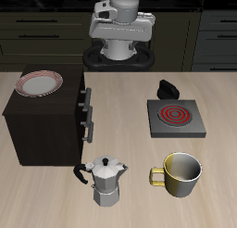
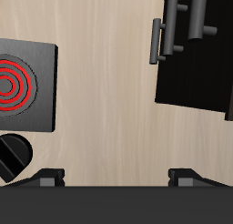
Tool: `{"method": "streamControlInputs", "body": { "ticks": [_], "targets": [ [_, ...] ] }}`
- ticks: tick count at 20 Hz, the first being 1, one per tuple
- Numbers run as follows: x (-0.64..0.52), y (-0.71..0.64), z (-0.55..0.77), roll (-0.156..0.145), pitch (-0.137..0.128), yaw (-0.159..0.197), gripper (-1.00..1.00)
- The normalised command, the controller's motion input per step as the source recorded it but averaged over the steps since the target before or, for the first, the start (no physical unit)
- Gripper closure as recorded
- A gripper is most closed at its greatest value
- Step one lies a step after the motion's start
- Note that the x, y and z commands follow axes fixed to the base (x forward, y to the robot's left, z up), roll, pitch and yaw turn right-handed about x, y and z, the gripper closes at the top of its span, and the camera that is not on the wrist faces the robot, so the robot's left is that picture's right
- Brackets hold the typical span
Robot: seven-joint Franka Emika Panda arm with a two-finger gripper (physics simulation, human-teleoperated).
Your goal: Turn off the flat stove
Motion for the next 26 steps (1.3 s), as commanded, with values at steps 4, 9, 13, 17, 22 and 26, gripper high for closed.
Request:
{"method": "streamControlInputs", "body": {
  "ticks": [4, 9, 13, 17, 22, 26],
  "targets": [
    [-0.06, 0.09, 0.07, -0.022, -0.027, -0.005, -1.00],
    [-0.03, 0.13, 0.04, 0.015, -0.006, 0.017, -1.00],
    [-0.05, 0.19, 0.02, 0.015, -0.012, 0.003, -1.00],
    [-0.03, 0.17, -0.03, 0.020, -0.001, -0.006, -1.00],
    [-0.07, 0.30, -0.10, 0.017, -0.014, -0.024, -1.00],
    [-0.16, 0.56, -0.32, 0.101, 0.027, 0.062, -1.00]
  ]
}}
